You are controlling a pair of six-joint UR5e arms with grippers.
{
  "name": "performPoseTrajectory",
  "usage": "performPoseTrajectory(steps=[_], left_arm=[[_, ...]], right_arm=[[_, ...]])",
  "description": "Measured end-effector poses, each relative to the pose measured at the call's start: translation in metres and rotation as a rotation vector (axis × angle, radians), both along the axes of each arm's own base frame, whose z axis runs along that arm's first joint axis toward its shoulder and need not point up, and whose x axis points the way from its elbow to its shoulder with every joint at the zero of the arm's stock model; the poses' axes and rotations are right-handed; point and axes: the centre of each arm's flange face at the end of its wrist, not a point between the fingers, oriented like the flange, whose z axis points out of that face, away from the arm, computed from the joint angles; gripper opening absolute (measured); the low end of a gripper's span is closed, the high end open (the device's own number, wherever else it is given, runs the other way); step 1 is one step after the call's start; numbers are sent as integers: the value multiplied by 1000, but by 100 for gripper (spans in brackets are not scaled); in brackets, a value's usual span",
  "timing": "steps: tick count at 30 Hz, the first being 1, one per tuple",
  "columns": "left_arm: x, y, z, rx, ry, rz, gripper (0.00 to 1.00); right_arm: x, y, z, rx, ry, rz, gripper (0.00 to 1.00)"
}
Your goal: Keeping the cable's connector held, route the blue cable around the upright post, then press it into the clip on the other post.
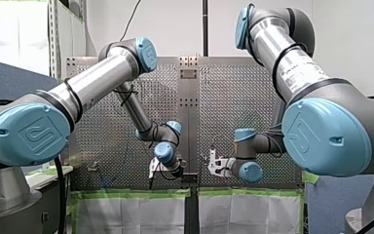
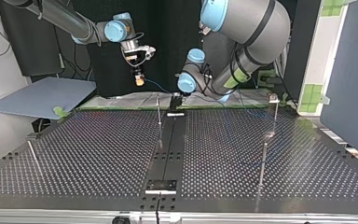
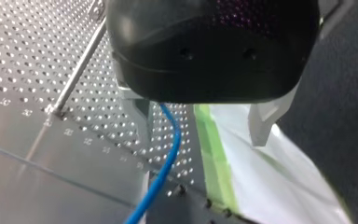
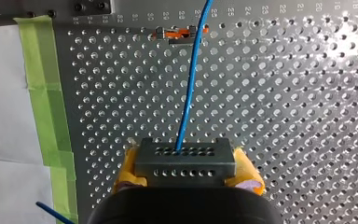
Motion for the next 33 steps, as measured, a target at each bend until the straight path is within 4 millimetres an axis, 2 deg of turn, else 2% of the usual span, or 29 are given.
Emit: performPoseTrajectory(steps=[17, 26, 33], left_arm=[[-11, -14, -1, -171, 107, -43, 100], [-18, -25, -1, -273, 162, -71, 100], [-16, -30, 1, -337, 155, -56, 100]], right_arm=[[2, -1, 2, 41, 47, -8, 0], [2, -6, 26, 55, 16, -21, 0], [2, -6, 29, 72, 3, -21, 0]])
